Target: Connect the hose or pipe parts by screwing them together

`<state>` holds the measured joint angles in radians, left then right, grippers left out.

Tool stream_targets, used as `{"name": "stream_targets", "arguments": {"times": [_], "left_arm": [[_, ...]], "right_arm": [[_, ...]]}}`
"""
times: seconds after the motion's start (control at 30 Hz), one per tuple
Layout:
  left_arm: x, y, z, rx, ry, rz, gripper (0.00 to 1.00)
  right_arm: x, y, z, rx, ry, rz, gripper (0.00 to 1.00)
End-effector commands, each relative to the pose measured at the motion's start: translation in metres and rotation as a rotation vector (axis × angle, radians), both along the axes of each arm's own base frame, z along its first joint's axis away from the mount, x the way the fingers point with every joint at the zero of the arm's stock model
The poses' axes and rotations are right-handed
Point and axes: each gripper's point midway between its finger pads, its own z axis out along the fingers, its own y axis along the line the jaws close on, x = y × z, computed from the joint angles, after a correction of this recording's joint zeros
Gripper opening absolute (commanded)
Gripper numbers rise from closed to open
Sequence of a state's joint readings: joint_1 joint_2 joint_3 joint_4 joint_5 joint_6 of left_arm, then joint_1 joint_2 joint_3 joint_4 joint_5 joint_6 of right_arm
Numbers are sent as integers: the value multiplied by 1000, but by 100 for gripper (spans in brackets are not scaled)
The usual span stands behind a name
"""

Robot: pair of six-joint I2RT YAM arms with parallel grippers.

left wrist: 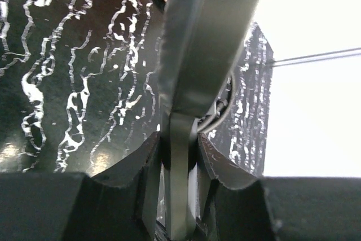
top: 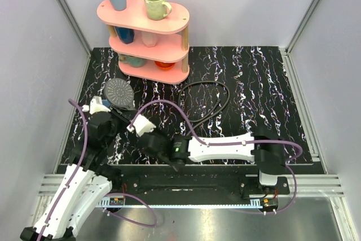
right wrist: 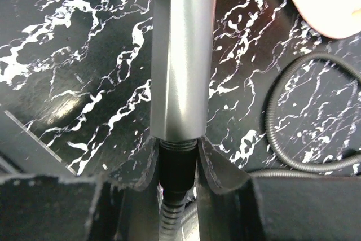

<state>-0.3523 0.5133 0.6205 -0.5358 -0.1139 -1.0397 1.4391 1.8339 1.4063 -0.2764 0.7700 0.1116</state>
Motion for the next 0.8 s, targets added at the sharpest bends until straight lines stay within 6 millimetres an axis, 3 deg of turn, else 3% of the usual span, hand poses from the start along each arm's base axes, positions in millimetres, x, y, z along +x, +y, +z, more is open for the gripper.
{"name": "stream_targets", "arguments": {"times": [0.0, 0.03, 0.07, 0.1, 0.13, 0.17, 0.23, 0.27, 0.3, 0.37, 0.4, 0.43, 0.53, 0.67, 0.7, 0.77], "left_arm": [[3, -21, 42, -129, -215, -97, 0], [2, -25, 43, -148, -242, -119, 0], [0, -28, 62, -181, -335, -140, 0], [-2, -34, 51, -189, -339, -175, 0], [-4, -37, 54, -201, -374, -196, 0], [-7, -39, 74, -227, -478, -221, 0], [-11, -46, 68, -207, -531, -282, 0], [-15, -47, 78, -214, -596, -296, 0], [-15, -50, 70, -213, -603, -314, 0], [-23, -50, 83, -229, -707, -331, 0], [-21, -50, 73, -230, -704, -328, 0], [-22, -49, 74, -236, -719, -328, 0], [-23, -52, 74, -241, -753, -347, 0], [-18, -52, 70, -221, -714, -338, 0], [-14, -48, 75, -203, -712, -306, 0], [-8, -45, 65, -167, -643, -282, 0]], "right_arm": [[16, -2, 56, 302, 120, 41, 0], [12, -2, 63, 353, 157, 94, 0], [13, -4, 65, 373, 179, 114, 0], [22, -8, 68, 395, 196, 120, 0], [12, -6, 76, 437, 246, 203, 0], [10, -7, 80, 472, 280, 235, 0], [8, -10, 95, 580, 371, 352, 0], [7, -13, 100, 635, 425, 377, 0], [5, -15, 104, 671, 454, 415, 0], [-5, -23, 115, 765, 537, 530, 0], [-8, -25, 118, 791, 569, 567, 0], [-23, -28, 124, 816, 619, 682, 0], [-27, -30, 120, 849, 767, 754, 3], [-17, -25, 112, 880, 851, 684, 19], [-9, -23, 111, 888, 828, 640, 34], [3, -27, 94, 826, 816, 523, 48]]}}
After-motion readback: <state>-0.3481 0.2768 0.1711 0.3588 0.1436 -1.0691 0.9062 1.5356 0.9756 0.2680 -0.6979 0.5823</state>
